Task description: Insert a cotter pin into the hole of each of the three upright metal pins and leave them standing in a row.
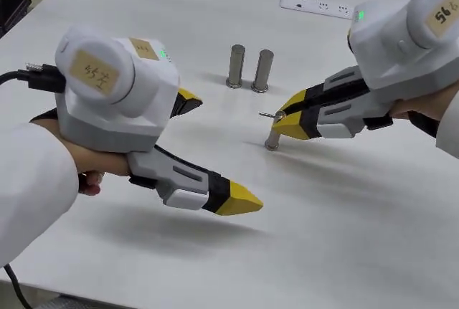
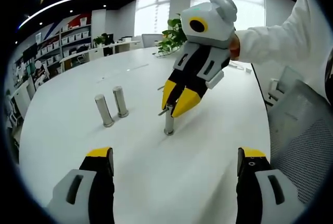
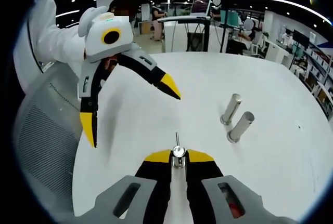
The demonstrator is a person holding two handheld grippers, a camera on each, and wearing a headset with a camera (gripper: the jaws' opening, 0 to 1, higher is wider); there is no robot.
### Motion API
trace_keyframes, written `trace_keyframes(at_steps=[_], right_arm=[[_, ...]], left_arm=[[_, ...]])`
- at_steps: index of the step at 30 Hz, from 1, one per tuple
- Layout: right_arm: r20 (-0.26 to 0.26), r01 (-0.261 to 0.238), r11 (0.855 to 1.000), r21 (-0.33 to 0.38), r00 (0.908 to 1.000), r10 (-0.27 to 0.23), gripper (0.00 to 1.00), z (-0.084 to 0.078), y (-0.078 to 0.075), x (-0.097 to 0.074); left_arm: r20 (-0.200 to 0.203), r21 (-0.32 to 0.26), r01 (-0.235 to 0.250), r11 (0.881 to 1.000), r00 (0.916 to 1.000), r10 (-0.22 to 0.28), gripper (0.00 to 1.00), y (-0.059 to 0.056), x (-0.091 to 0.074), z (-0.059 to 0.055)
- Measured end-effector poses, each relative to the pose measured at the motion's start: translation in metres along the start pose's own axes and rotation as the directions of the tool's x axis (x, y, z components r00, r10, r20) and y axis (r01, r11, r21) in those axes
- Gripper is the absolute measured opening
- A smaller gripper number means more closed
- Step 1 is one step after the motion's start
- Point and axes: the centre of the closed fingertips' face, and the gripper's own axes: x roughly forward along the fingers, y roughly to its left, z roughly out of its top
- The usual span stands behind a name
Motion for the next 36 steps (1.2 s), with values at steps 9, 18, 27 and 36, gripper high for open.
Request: trace_keyframes(at_steps=[9,18,27,36], right_arm=[[0.001,-0.004,1.0,-0.018,1.0,0.004,0.05,0.002,0.002,0.001],[0.028,0.069,0.997,0.037,0.9972,-0.07,0.32,0.002,-0.001,-0.013],[0.104,0.128,0.977,0.172,0.9837,-0.147,0.59,0.004,0.008,-0.041],[0.144,0.183,0.941,0.283,0.9623,-0.231,0.7,-0.006,0.027,-0.071]], left_arm=[[0.014,0.006,0.007,1.0,0.9999,-0.007,0.99,-0.002,-0.002,0.005],[0.024,-0.011,-0.003,1.0,0.9997,0.004,0.99,0.0,-0.009,0.01],[0.05,-0.038,-0.022,0.999,0.9985,0.024,0.99,-0.001,-0.015,0.019],[0.076,-0.042,-0.051,0.998,0.9957,0.054,0.99,-0.001,-0.022,0.026]])
